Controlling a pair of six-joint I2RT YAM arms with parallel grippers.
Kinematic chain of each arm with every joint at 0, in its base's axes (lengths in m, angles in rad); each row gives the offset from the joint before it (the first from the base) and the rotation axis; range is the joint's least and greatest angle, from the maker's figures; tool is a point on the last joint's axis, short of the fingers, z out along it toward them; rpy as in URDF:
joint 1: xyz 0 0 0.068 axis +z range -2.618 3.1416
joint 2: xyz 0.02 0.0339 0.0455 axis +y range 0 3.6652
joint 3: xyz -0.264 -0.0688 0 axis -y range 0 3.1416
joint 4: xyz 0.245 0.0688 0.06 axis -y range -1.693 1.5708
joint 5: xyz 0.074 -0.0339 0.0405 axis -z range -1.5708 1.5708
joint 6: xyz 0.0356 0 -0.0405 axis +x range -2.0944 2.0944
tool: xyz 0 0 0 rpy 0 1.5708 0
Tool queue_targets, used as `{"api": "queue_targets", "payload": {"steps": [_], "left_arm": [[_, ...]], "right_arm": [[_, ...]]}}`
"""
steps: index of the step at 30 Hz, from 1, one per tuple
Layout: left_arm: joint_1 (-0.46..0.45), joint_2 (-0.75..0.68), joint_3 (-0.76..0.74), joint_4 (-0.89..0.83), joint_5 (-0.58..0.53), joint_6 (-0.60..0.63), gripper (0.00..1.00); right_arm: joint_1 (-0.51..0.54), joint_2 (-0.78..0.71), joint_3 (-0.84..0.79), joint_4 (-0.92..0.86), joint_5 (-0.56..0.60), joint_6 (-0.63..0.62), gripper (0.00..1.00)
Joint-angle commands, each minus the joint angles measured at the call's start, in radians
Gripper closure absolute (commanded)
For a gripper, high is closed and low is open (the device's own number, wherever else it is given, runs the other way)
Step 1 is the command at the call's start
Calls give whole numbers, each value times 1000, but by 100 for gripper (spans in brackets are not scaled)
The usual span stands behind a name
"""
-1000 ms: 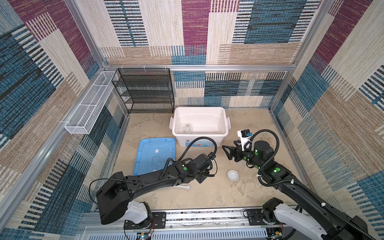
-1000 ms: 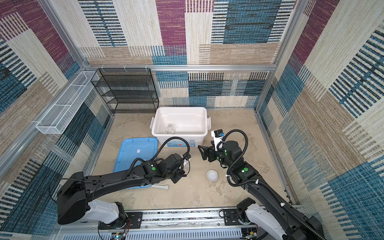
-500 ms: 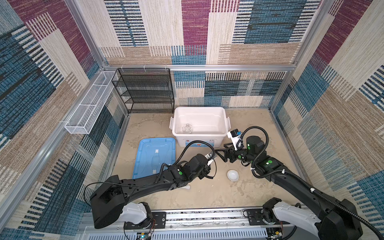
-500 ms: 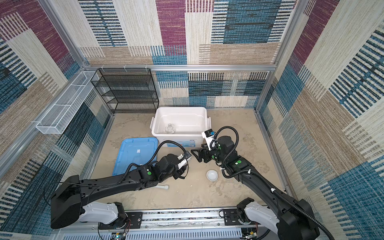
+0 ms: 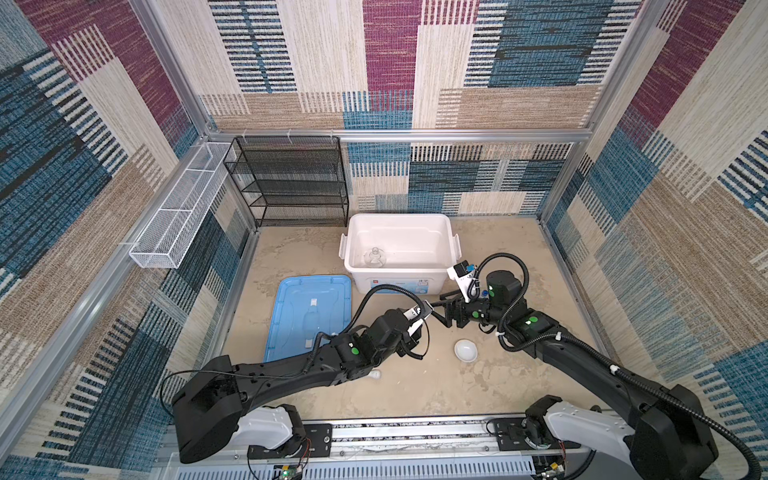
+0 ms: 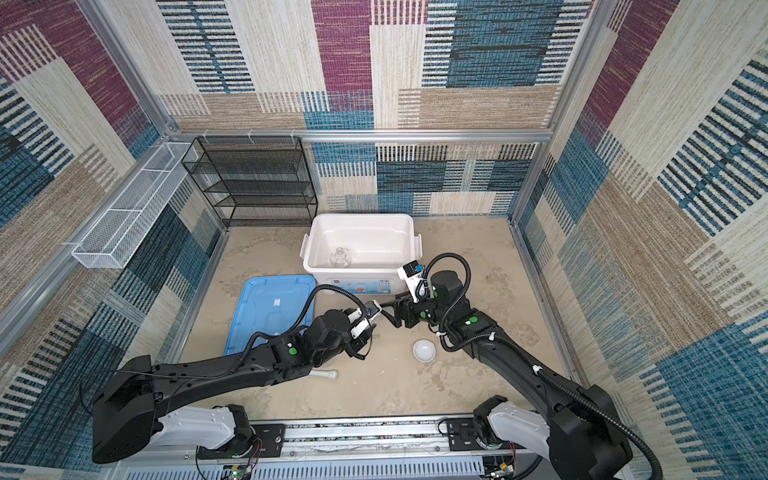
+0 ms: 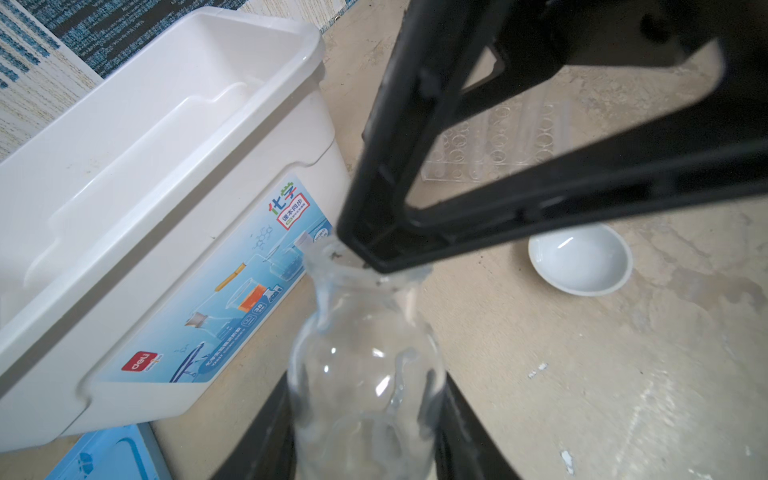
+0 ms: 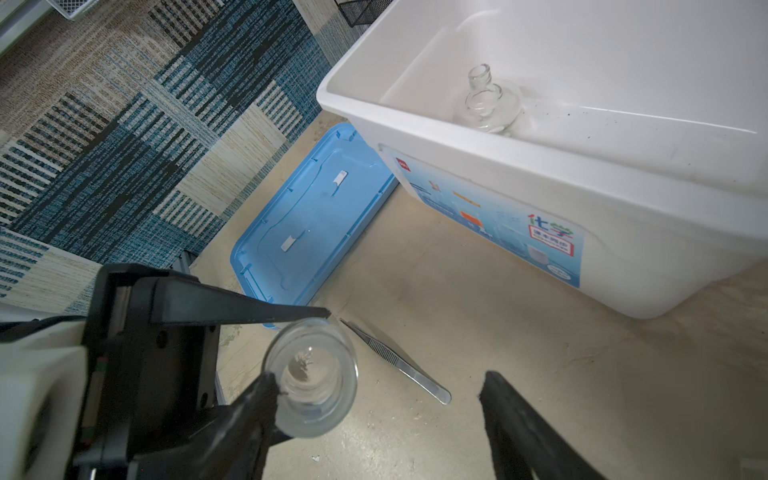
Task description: Organize the chemistry lab equipment
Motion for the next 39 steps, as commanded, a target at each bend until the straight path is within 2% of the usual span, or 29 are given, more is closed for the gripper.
{"api": "queue_targets", "payload": {"steps": [1, 13, 24, 35, 39], "left_arm": [[0, 4, 6, 86, 4, 44, 62], [2, 20, 11, 100, -5, 41, 62], [3, 14, 5, 122, 25, 39, 63], [4, 34, 13, 114, 47, 41, 64], [3, 32, 12, 117, 37, 39, 64]], "right_arm": [[1, 11, 10, 32, -55, 11, 21], [1, -2, 5, 33, -91, 5, 22], [2, 39, 16, 69, -153, 23, 38], [1, 47, 3, 109, -160, 49, 42], [1, 52, 3, 104, -178, 50, 47]]}}
